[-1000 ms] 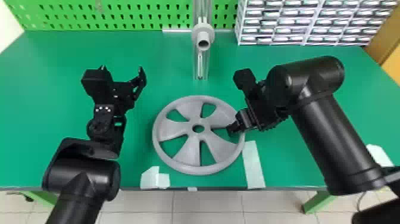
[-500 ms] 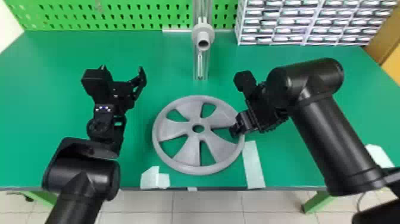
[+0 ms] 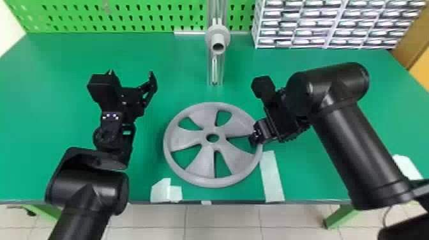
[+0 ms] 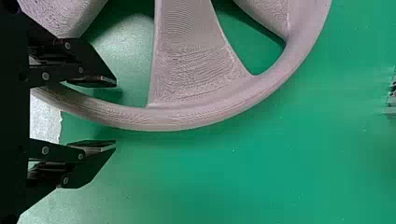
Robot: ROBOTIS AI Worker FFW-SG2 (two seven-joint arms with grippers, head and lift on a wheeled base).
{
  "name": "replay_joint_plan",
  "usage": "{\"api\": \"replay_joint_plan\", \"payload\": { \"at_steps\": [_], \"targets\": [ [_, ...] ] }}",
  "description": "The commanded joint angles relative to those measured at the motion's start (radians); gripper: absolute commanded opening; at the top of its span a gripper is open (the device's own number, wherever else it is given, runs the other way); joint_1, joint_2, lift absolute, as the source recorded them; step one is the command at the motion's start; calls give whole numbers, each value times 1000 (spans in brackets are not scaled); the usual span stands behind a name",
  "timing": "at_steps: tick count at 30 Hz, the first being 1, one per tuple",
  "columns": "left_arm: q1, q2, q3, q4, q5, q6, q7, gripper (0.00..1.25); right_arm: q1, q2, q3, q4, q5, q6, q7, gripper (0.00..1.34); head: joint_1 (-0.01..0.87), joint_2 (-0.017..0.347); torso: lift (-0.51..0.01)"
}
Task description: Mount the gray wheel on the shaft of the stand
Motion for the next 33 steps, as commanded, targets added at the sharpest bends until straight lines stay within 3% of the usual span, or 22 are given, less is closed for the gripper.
{"api": "replay_joint_plan", "payload": {
  "at_steps": [1, 5, 20, 27, 33],
  "targets": [
    [0, 1, 0, 0, 0, 0, 0, 1003, -2, 0, -1, 0, 0, 1, 0, 565, 865, 52, -101],
    [0, 1, 0, 0, 0, 0, 0, 1003, -2, 0, -1, 0, -2, 1, 0, 469, 865, 52, -101],
    [0, 2, -2, 0, 3, 0, 0, 1003, -3, 0, -3, -2, -3, 1, 0, 319, 865, 52, -101],
    [0, 2, -2, 0, 3, 0, 0, 1003, -5, 0, 0, 0, 0, 1, 0, 167, 865, 52, -101],
    [0, 2, -2, 0, 3, 0, 0, 1003, -8, 0, -3, -2, 0, 1, 0, 166, 865, 52, -101]
  ]
}}
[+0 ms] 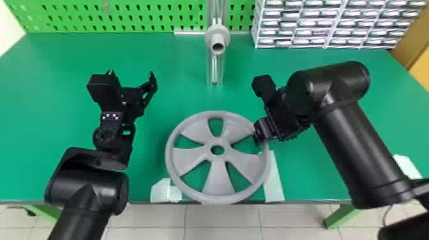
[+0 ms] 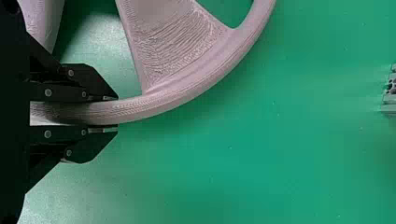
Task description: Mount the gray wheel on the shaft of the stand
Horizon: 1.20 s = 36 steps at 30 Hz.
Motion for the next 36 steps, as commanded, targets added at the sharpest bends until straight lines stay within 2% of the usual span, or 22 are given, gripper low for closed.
{"api": "replay_joint_plan", "payload": {
  "at_steps": [1, 8, 23, 29, 36],
  "targets": [
    [0, 0, 0, 0, 0, 0, 0, 1003, -2, 0, -2, -1, 0, 1, 0, 166, 865, 52, -101],
    [0, 0, 0, 0, 0, 2, 0, 1002, 6, -3, -10, -32, 3, 1, 0, 164, 865, 52, -101],
    [2, 1, 0, -8, 3, 5, 0, 1002, 42, -15, -33, -152, 38, -8, 0, 164, 865, 52, -101],
    [3, 1, 1, -8, 5, 8, 5, 1002, 73, -20, -33, -224, 63, -26, 0, 161, 865, 52, -101],
    [3, 1, 3, -8, 5, 12, 9, 1002, 113, -43, -15, -333, 80, -52, 0, 163, 865, 52, -101]
  ]
}}
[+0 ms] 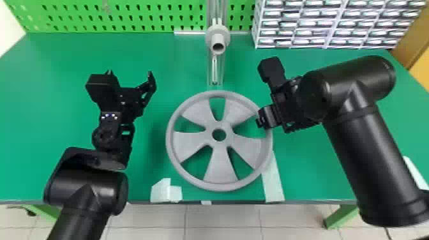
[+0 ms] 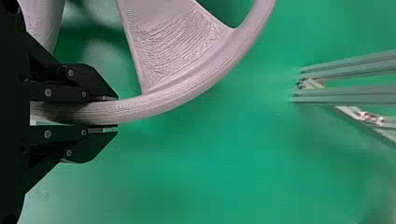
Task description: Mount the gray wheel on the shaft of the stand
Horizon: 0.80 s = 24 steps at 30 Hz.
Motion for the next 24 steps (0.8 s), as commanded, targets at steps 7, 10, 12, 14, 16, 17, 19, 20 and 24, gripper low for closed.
{"api": "replay_joint_plan", "payload": {
  "at_steps": [7, 10, 12, 14, 16, 17, 19, 20, 24],
  "targets": [
    [3, 0, 7, -2, 9, 5, 6, 1002, 89, -30, 2, -161, 29, -93, 0, 163, 865, 52, -101],
    [5, 0, 10, -3, 12, 5, 11, 1002, 127, -33, -10, -190, 25, -148, 0, 163, 865, 52, -101],
    [6, 0, 11, -5, 12, 6, 14, 1002, 153, -33, -19, -207, 20, -184, 0, 161, 865, 52, -101],
    [8, 0, 14, -6, 12, 6, 16, 1002, 170, -35, -25, -220, 14, -204, 0, 163, 865, 52, -101],
    [9, 0, 14, -8, 15, 9, 20, 1002, 187, -35, -31, -234, 18, -220, 0, 161, 865, 52, -101],
    [11, 0, 14, -9, 15, 11, 22, 1002, 192, -33, -31, -240, 21, -228, 0, 161, 865, 52, -101],
    [11, 0, 16, -11, 17, 12, 23, 1002, 210, -33, -31, -257, 31, -254, 0, 161, 865, 52, -101],
    [11, 0, 16, -11, 15, 12, 25, 1002, 218, -35, -30, -263, 34, -267, 0, 161, 865, 52, -101],
    [12, 0, 17, -12, 20, 17, 28, 1002, 239, -36, -27, -276, 37, -306, 0, 161, 865, 52, -101]
  ]
}}
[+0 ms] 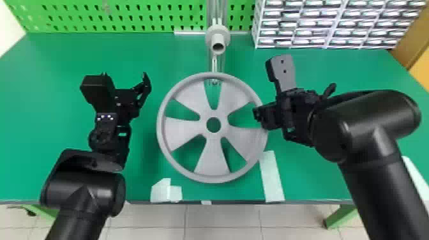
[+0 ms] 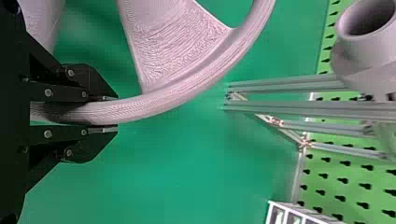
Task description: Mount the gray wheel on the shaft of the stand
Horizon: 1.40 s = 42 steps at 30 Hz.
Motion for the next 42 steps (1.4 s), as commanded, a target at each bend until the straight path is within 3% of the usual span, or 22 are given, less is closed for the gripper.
{"api": "replay_joint_plan", "payload": {
  "at_steps": [1, 14, 24, 42],
  "targets": [
    [1, -1, 2, -2, 5, 6, 3, 1002, 26, -3, 2, -16, 7, -46, 0, 161, 865, 52, -101],
    [12, 0, 14, -16, 16, 18, 23, 1002, 116, -6, 1, -37, 33, -258, 1, 161, 865, 52, -101],
    [15, -1, 18, -20, 20, 21, 38, 1002, 190, -6, -6, -45, 122, -477, 14, 157, 865, 52, -101],
    [25, -1, 15, -37, 19, 38, 57, 1002, 221, -9, -21, -40, 165, -652, 28, 153, 865, 52, -101]
  ]
}}
